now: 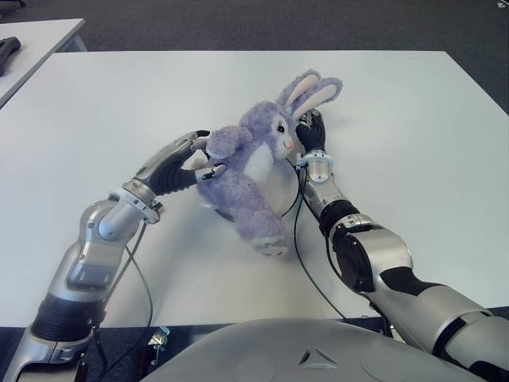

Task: Put the doll into the plate.

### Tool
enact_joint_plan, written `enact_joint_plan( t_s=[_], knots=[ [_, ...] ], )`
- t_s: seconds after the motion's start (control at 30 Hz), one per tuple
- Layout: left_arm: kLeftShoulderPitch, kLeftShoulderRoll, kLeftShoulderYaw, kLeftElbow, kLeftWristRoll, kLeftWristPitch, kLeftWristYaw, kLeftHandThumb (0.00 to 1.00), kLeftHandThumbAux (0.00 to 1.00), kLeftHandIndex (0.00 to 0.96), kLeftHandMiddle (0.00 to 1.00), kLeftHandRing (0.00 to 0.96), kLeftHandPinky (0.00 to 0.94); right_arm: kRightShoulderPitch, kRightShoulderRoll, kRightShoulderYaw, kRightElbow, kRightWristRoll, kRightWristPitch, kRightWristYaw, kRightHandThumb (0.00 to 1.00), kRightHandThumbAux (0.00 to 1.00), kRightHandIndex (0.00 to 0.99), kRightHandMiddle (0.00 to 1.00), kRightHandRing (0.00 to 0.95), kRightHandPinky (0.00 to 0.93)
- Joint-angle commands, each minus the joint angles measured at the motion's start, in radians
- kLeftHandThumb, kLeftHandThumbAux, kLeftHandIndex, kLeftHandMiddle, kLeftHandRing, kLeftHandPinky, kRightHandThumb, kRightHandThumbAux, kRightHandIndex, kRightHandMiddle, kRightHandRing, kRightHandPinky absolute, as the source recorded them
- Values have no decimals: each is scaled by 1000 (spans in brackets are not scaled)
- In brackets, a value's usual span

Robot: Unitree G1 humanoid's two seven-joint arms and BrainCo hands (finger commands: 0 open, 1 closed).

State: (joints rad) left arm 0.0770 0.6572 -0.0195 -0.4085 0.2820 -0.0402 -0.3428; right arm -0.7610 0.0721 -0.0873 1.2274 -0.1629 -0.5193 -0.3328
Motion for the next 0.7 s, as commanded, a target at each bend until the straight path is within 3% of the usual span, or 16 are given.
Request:
enact_joint_plan(
  t_s=[0.03,0.63,0.7],
  knots=[
    [59,35,25,-23,-25,17,-75,281,214,0,0,0,0,210,56,3,138,-9,132,10,691,738,412,357,338,307],
    [126,78,198,-74,-138,24,-161,367,211,0,0,0,0,210,62,1,139,-7,133,4,694,737,412,360,341,315],
    [143,90,238,-31,-156,-10,-171,359,210,0,0,0,0,211,62,-1,139,-5,132,4,694,737,412,359,341,314]
  ],
)
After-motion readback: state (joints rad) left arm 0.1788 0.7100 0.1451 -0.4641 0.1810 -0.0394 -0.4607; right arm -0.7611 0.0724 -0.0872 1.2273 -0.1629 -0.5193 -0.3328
